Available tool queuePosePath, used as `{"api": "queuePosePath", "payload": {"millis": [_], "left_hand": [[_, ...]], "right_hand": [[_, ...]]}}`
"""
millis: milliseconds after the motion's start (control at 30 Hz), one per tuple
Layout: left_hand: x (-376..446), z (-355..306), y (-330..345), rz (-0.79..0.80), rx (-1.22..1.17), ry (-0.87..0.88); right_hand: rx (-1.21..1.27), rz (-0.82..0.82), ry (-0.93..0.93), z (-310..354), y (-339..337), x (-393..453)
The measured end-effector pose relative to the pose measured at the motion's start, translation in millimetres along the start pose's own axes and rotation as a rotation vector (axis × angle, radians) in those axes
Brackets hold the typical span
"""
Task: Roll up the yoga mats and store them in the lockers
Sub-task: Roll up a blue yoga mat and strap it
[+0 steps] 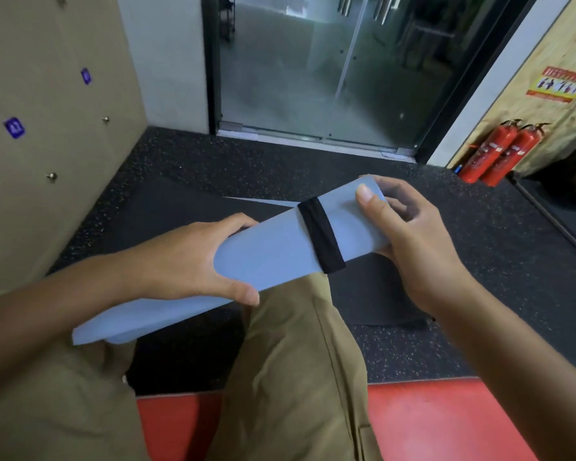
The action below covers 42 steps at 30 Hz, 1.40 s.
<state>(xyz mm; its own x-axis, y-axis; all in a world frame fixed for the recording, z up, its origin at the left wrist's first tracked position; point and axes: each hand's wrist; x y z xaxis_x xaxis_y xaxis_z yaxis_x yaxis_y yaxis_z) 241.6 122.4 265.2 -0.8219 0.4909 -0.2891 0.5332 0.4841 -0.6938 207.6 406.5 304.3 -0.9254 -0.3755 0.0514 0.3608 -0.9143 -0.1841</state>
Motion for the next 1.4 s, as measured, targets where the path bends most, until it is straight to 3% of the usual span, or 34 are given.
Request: {"api": "queuePosePath", "payload": {"millis": [100,233,467,667,933,1400], "left_hand": [[-13.5,10.9,-14.4,-0.009,-0.043,-0.002],[-36.3,28.9,-38.6,-0.137,-0.03,-0.085],[-105.0,64.2,-84.2,-0.311,0.075,-0.249],[-172.9,111.8,-87.7,-0.433,0.116,-0.42],[-264.9,187.7,-42.1,-0.521,0.044,-0.685],[-362.3,316.9,109.0,-0.487,-0.217,-1.15]], "right_hand": [[0.044,0.012,-0.019,4.4,15.3,19.5],[0.068,0.098,-0.049,16.9,46.1,48.3],[-0.022,0.441,-0.093,39.7,103.8,102.9],[-0.163,0.631,-0.123,40.1,169.4,134.4],[-0.307,0.764,-0.151,26.0,266.8,144.9],[-0.501,1.061,-0.173,-59.3,428.2,123.7]]}}
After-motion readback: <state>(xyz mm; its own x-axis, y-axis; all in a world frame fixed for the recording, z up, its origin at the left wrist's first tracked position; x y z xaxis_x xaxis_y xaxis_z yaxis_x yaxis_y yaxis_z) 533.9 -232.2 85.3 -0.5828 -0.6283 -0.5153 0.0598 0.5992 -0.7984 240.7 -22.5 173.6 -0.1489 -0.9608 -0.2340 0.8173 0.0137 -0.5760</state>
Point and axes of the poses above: each hand's wrist, its own x-axis towards the middle knuckle, its own y-axis out of the palm, z = x × y, and after that the axes turned 14 degrees about z, right-handed
